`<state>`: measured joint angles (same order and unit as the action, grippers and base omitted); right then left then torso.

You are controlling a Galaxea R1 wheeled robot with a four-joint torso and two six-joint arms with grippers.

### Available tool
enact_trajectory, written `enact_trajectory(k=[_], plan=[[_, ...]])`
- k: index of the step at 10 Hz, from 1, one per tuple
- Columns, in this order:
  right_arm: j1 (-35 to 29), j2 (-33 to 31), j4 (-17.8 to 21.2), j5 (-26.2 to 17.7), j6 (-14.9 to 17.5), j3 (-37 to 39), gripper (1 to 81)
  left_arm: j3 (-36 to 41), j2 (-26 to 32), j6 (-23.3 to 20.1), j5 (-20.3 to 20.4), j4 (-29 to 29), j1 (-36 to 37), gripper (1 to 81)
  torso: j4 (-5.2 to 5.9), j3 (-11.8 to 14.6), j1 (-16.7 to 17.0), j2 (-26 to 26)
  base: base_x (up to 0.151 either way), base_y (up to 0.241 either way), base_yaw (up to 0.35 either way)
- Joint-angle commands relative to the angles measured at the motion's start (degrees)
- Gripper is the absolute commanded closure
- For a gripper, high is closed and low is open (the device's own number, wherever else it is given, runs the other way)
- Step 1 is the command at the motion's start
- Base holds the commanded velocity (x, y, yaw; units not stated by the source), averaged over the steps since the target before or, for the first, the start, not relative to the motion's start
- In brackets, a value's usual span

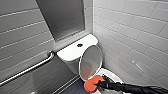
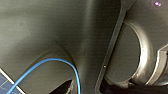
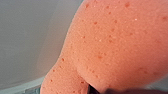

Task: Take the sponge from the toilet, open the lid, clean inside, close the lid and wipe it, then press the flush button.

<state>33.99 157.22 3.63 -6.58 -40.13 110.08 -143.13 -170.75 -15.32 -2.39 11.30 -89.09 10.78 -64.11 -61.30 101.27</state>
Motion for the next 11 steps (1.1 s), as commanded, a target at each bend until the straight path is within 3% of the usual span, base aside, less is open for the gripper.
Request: enact_trajectory(k=[1,11], plan=[[-4.6,-0.7,1.2,-0.9,-0.7,-5.1,81.1,2.1,-1.8,0.2,-3.4,0.4,-0.1,1.0,0.0,0.0,0.0,0.0,0.0,0.0,0.0],[7.5,-23.3,-1.2,-0.1,-0.6,-23.0,81.1,2.1,-2.1,0.0,-3.3,0.1,0.0,1.0,0.0,0.0,0.0,0.0,0.0,0.0,0.0]])
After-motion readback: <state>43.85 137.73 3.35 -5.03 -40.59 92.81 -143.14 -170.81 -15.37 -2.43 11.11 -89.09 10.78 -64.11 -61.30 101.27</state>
